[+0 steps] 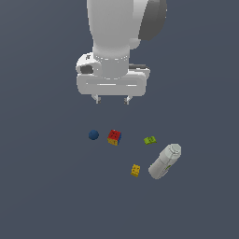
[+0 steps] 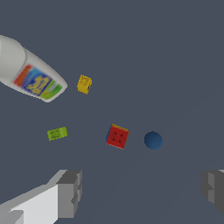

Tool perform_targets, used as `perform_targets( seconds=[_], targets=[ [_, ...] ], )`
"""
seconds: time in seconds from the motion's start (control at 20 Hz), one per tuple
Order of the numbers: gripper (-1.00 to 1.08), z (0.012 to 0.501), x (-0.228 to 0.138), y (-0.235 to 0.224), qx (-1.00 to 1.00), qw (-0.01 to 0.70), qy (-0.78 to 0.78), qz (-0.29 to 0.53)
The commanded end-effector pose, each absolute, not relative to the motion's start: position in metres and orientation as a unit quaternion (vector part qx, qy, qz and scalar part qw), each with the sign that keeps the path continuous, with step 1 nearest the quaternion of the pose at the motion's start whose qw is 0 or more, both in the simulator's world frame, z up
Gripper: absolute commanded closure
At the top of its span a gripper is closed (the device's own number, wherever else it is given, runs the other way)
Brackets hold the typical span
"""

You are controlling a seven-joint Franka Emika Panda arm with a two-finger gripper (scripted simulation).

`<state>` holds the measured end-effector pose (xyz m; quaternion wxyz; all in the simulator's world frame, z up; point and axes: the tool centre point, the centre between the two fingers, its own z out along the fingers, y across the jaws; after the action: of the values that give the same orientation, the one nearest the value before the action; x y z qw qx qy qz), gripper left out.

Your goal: Pick up a designated object from a clutter of objects.

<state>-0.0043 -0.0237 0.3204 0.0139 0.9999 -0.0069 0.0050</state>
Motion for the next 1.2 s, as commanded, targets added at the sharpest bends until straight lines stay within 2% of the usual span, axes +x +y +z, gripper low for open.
perform_targets(
  seconds=[0.0,1.15],
  targets=[
    [-0.92,0.320,-0.004,-0.024,1.000,0.014,-0.007,0.005],
    [-0.92,0.307,-0.007,-0.042,0.999,0.023,0.035,-0.004]
  ],
)
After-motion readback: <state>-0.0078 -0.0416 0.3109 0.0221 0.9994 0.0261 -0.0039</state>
